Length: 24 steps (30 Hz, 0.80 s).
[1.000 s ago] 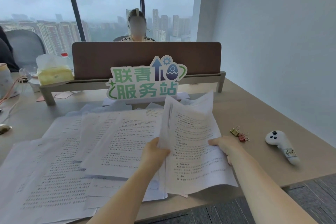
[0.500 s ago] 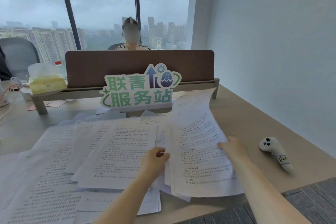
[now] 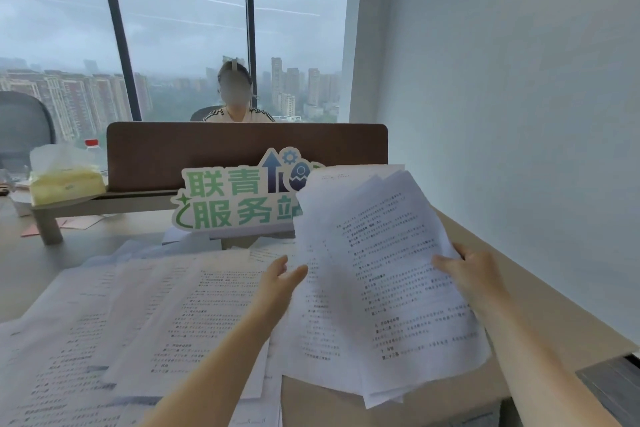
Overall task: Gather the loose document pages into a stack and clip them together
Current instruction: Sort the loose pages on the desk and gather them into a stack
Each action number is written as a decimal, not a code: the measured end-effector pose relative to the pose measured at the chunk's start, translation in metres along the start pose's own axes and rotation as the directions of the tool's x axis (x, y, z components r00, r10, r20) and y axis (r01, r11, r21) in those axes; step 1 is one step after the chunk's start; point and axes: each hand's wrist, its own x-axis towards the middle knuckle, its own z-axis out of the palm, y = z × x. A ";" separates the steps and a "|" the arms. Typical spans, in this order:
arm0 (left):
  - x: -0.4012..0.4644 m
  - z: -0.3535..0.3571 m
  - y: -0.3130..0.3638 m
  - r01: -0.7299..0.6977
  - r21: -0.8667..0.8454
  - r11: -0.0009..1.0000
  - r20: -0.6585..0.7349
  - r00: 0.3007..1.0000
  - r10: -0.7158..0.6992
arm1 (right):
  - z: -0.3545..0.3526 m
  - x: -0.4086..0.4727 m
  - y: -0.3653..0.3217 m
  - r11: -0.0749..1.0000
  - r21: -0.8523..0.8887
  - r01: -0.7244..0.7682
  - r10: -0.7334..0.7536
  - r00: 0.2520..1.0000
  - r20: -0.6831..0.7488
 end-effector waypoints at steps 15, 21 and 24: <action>0.007 -0.016 0.031 0.008 -0.357 0.934 0.183 0.981 0.062 | 0.009 -0.005 -0.010 0.931 0.356 -0.075 -0.012 0.972 0.236; 0.001 -0.012 0.018 0.030 -0.295 0.955 0.049 0.999 -0.017 | 0.043 -0.008 0.016 0.920 0.333 -0.208 0.096 0.942 0.322; -0.001 -0.015 0.012 0.090 -0.249 0.964 0.030 0.996 -0.085 | 0.054 -0.006 0.027 0.913 0.283 -0.293 0.194 0.923 0.332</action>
